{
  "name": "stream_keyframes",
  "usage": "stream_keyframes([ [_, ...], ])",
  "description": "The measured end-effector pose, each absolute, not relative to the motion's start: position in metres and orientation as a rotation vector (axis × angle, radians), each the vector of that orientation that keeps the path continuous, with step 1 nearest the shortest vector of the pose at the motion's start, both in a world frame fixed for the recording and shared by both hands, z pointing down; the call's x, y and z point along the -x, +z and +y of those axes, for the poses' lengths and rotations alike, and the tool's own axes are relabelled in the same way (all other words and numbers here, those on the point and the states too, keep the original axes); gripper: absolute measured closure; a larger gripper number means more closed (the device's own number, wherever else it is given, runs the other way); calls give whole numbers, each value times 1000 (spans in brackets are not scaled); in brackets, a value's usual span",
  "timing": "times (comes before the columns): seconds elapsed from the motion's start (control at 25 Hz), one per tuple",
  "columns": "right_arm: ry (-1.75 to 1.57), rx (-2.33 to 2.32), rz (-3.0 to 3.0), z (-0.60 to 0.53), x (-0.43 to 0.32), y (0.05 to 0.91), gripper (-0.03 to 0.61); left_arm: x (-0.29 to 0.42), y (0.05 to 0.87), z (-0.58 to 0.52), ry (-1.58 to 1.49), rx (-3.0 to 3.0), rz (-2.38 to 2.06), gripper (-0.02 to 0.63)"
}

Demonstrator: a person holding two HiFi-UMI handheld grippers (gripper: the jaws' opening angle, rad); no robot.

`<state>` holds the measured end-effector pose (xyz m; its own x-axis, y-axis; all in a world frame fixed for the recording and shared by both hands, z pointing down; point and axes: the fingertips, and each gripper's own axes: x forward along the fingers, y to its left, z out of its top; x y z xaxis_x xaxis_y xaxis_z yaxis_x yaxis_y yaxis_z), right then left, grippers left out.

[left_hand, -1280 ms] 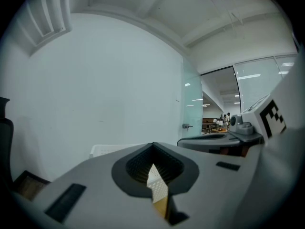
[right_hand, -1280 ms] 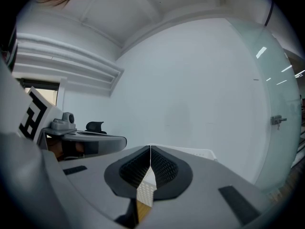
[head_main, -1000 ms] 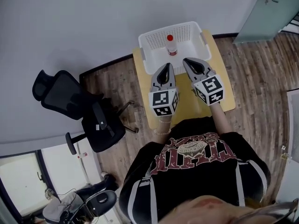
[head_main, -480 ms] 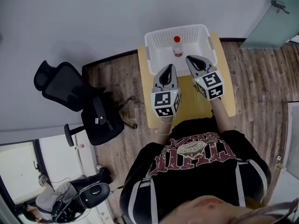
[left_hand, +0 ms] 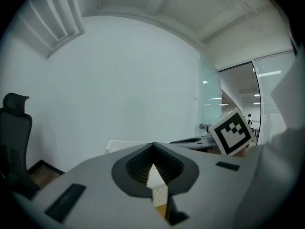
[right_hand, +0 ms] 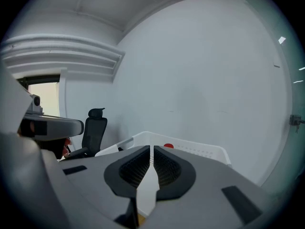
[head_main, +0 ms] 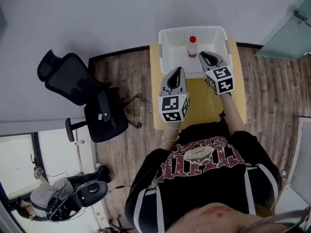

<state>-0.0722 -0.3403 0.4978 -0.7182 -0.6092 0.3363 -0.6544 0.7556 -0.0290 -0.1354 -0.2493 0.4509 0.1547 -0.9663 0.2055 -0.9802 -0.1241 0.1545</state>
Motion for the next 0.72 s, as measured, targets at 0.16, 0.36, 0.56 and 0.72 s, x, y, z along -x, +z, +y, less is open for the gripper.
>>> stream_keyframes([
  [0.16, 270, -977, -2643, -352, 77, 503, 558, 145, 452, -243, 73, -2149, -1914, 566],
  [0.36, 322, -986, -2635, -371, 89, 504, 558, 162, 456, -236, 69, -2097, -1944, 566],
  [0.56, 315, -959, -2594, -389, 106, 514, 507, 181, 460, -229, 64, -2040, -1983, 567],
  [0.72, 294, -946, -2550, -399, 127, 528, 475, 204, 466, -222, 56, -1993, -2009, 566],
])
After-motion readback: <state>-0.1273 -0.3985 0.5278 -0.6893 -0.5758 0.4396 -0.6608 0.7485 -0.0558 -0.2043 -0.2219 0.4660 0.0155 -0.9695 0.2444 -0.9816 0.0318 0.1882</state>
